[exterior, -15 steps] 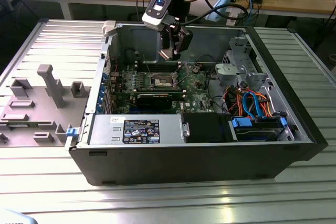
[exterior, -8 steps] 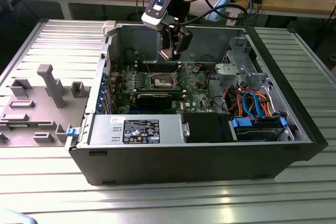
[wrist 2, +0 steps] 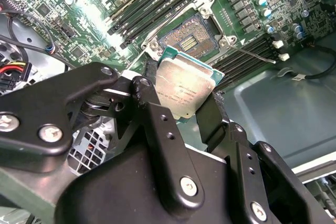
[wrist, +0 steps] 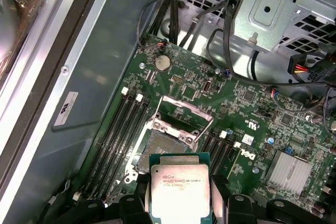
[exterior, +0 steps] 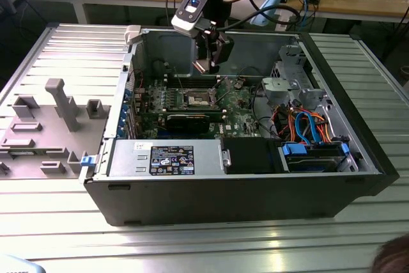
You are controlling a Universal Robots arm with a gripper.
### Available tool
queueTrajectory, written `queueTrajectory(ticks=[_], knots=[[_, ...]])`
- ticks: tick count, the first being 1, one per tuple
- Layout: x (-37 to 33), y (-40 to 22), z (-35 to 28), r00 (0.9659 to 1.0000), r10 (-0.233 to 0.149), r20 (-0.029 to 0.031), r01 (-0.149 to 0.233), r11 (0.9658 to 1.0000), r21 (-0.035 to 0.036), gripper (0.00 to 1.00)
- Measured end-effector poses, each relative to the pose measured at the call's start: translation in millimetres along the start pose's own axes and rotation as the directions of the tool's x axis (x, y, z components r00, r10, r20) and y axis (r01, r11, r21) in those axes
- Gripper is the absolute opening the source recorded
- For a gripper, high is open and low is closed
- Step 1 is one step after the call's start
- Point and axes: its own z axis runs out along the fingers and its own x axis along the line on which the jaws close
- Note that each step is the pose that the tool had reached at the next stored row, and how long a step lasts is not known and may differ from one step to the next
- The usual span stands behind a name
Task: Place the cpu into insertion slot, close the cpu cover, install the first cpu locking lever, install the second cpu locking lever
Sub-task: 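Place the cpu into insertion slot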
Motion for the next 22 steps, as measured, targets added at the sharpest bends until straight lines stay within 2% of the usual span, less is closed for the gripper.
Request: queueTrajectory(ticks=[13,15,16,17,22], knots=[[0.0,0.0,0.3,0.9995,0.033,0.001,-0.033,0.9995,0.0,0.55],[0.0,0.0,0.8,0.9967,0.081,0.0024,-0.081,0.9967,-0.0002,0.55],[0.0,0.0,1.3,0.9935,0.114,0.0033,-0.114,0.9935,-0.0003,0.55],[0.0,0.0,1.7,0.9887,0.15,0.0043,-0.15,0.9887,-0.0006,0.55],[0.1,-0.1,2.5,0.9802,0.198,0.0056,-0.198,0.9802,-0.0009,0.55]])
